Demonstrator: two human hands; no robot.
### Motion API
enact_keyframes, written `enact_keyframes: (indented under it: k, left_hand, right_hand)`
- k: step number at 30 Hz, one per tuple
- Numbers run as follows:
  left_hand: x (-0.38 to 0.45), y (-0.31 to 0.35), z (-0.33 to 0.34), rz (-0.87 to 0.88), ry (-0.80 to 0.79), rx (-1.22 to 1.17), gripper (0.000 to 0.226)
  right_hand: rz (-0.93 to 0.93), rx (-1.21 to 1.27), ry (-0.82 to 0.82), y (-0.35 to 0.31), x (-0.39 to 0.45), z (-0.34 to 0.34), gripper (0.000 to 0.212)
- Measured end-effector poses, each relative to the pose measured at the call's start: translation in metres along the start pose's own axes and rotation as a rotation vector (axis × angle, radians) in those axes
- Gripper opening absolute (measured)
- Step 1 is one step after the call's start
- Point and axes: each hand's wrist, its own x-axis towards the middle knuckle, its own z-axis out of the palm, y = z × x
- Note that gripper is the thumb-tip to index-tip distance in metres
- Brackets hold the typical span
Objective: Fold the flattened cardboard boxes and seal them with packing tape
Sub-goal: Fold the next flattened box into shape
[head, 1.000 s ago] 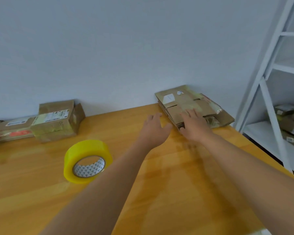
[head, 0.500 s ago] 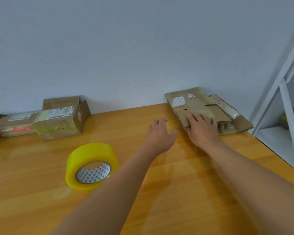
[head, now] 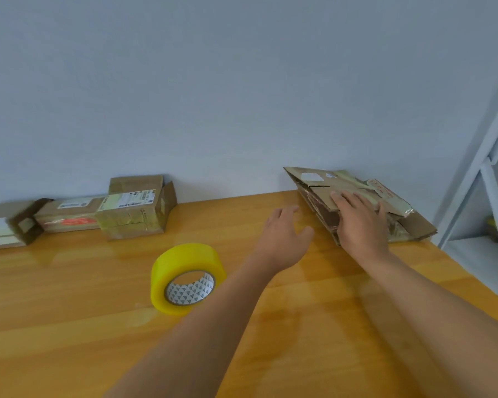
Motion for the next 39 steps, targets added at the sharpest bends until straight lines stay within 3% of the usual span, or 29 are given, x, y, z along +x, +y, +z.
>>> enact_keyframes:
  k: [7,16,19,28,35,36,39]
  left_hand:
    - [-0.025,-0.001,-0.032,0.126,0.153,0.0,0.049]
    - [-0.066,-0.026,-0.109,0.085,0.51,-0.176,0.042]
    - [-0.087,-0.045,-0.138,0.034,0.62,-0.257,0.043]
    - [-0.162,-0.113,-0.205,-0.125,0.862,-0.315,0.049]
    - [-0.227,-0.164,-0.242,-0.261,1.041,-0.396,0.054]
    - [-0.235,-0.171,-0.246,-0.279,1.073,-0.403,0.055]
    - [-0.261,-0.189,-0.261,-0.296,1.175,-0.459,0.048]
  right_hand:
    - [-0.138,0.165,0.213,-0.031,0.0,-0.019,0.053]
    - [-0.332,0.593,0.327,-0.113,-0.003,-0.068,0.043]
    - [-0.321,0.767,0.33,-0.144,-0.01,-0.089,0.037]
    - [-0.343,1.126,0.044,-0.245,-0.04,-0.128,0.024]
    - [-0.402,1.27,-0.21,-0.306,-0.069,-0.118,0.012]
    - [-0.403,1.272,-0.253,-0.314,-0.072,-0.113,0.017]
    - [-0.388,1.264,-0.391,-0.334,-0.084,-0.097,0.065]
